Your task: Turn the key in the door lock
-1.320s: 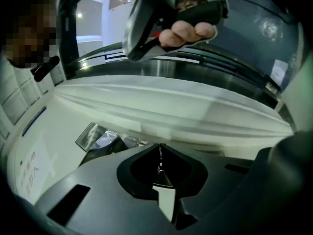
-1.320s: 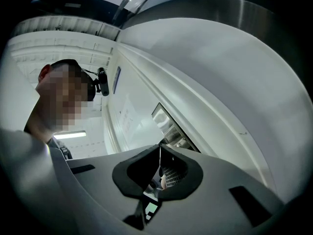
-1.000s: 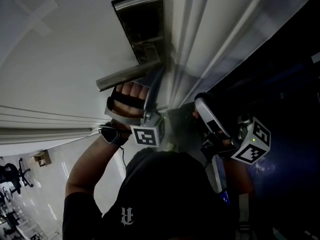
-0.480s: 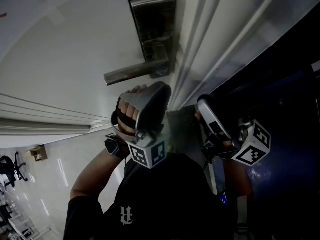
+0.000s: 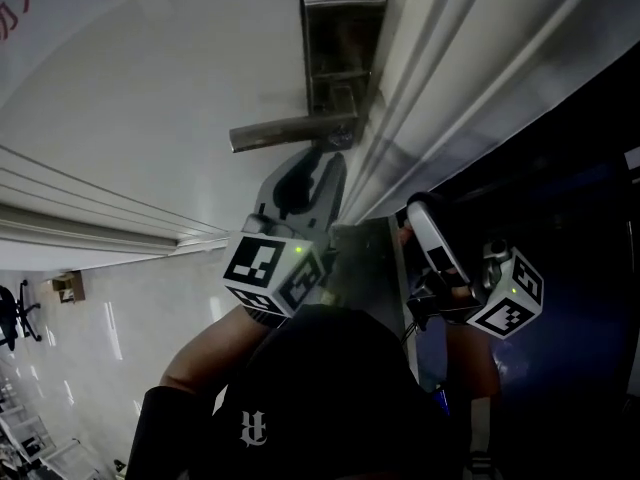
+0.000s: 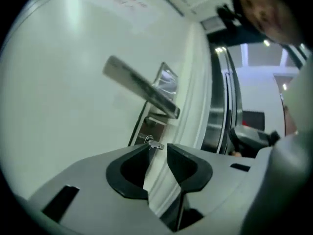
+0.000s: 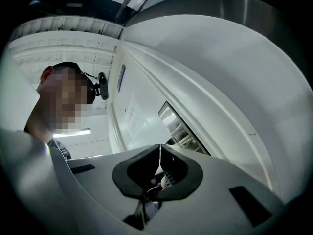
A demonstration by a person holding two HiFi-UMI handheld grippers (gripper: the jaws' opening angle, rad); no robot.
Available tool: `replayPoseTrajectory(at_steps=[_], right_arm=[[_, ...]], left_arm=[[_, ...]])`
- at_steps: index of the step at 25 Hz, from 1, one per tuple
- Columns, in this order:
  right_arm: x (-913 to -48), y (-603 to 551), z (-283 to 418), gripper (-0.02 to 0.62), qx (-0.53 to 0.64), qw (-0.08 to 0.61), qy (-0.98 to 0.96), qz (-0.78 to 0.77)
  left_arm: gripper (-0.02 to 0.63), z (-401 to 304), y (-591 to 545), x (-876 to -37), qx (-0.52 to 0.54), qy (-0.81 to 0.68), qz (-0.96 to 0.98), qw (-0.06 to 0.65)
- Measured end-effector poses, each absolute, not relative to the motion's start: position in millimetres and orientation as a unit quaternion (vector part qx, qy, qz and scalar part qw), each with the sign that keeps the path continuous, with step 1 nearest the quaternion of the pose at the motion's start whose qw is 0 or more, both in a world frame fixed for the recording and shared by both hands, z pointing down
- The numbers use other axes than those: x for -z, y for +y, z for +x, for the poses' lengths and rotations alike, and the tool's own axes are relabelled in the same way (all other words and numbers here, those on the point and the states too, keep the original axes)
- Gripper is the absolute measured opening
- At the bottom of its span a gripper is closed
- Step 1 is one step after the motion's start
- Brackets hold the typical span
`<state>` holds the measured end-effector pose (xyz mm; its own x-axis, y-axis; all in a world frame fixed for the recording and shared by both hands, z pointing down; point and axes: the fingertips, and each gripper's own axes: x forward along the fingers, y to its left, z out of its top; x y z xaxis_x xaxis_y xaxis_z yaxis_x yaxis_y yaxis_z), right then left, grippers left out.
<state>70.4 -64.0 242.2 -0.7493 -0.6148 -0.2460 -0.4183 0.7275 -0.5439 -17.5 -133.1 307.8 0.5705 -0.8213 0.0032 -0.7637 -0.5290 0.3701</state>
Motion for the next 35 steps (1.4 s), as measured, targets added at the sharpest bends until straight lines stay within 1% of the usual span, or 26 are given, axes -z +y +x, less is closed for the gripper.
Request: replayPoseTrajectory(at_steps=[2, 5, 8, 13, 15, 23, 26, 28, 32, 35], right_arm=[[-242.5, -62.7, 71.0, 0.017, 0.235, 0.209, 0.905, -0.285], [-243.9, -61.2, 72.6, 0.017, 0.236, 0.209, 0.905, -0.285], [-244.6, -60.9, 73.4, 0.017, 0.236, 0.209, 0.905, -0.285], [-245.3, -61.7, 75.8, 0.017, 0.238, 0.21, 0.904, -0.286], [-246.2, -61.8, 75.9, 0.017, 0.239, 0.209, 0.904, -0.286], [-247.2, -63.9, 76.2, 0.017, 0.243, 0.206, 0.904, -0.286], [-248.5, -65.2, 76.2, 0.017, 0.246, 0.205, 0.903, -0.286], [-248.7, -66.0, 76.1, 0.017, 0.247, 0.205, 0.903, -0.285], [-247.4, -67.7, 74.3, 0.017, 0.245, 0.203, 0.905, -0.284], [-249.0, -69.4, 72.0, 0.017, 0.244, 0.197, 0.905, -0.288]], left_arm=[[0.095, -19.7, -141.1, -313.4, 0.136, -0.432, 0.851, 0.266], [0.095, -19.6, -148.8, -316.5, 0.199, -0.403, 0.819, 0.358], [0.095, -16.7, -153.5, -316.4, 0.247, -0.374, 0.79, 0.417], [0.1, -7.4, -159.1, -314.2, 0.293, -0.333, 0.759, 0.476], [0.1, -5.7, -162.9, -316.3, 0.301, -0.329, 0.751, 0.487], [0.097, -6.2, -170.4, -315.4, 0.318, -0.349, 0.744, 0.474], [0.075, -4.4, -171.7, -313.6, 0.328, -0.343, 0.737, 0.481], [0.042, -2.9, -172.2, -312.6, 0.331, -0.341, 0.733, 0.487], [0.035, -3.3, -172.4, -311.5, 0.307, -0.351, 0.744, 0.479], [0.035, -3.4, -171.0, -309.9, 0.268, -0.378, 0.767, 0.444]])
